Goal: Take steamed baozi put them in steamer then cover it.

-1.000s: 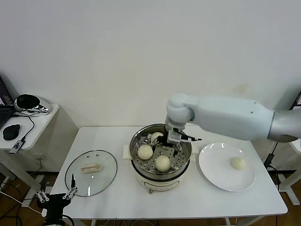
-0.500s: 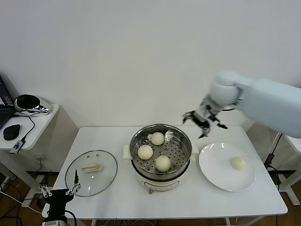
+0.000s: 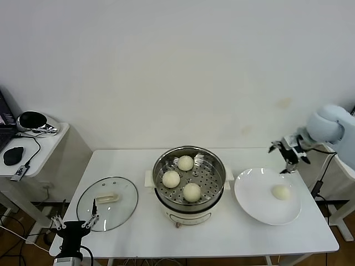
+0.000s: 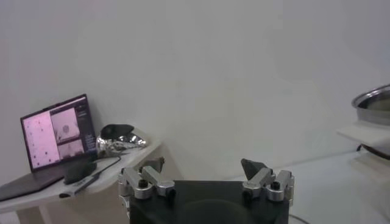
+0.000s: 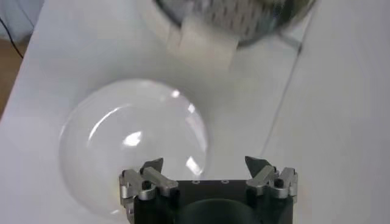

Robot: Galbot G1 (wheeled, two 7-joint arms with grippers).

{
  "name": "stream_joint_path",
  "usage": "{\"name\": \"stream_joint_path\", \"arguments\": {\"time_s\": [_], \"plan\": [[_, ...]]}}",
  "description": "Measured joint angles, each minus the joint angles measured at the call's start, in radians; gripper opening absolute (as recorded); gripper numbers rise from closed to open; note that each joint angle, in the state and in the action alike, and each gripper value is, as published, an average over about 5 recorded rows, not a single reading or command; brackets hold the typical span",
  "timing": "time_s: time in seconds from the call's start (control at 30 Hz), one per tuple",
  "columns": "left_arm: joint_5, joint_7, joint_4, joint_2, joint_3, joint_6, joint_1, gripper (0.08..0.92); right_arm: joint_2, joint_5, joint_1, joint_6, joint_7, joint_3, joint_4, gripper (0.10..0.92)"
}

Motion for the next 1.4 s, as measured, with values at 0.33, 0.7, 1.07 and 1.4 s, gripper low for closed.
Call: {"name": "stream_joint_path", "arguments": {"time_s": [0.33, 0.7, 1.07, 1.4], "plan": [[0.005, 0.002, -0.003, -0.006, -0.012, 0.007, 0.013, 0.823, 0.042, -0.121, -0.271, 0.037, 0.012, 0.239, -0.168, 0.823], [0.006, 0.003, -0.004, -0.008, -0.021, 0.007, 0.024, 0.823, 0.137, -0.196, -0.412, 0.057, 0.034, 0.366, -0.302, 0.823], [0.006, 0.002, 0.005, -0.01, -0.022, 0.007, 0.019, 0.823, 0.216, -0.247, -0.451, 0.063, 0.06, 0.416, -0.394, 0.782], [0.006, 0.002, 0.01, -0.012, -0.021, 0.007, 0.016, 0.823, 0.259, -0.29, -0.462, 0.063, 0.076, 0.441, -0.443, 0.727]]}}
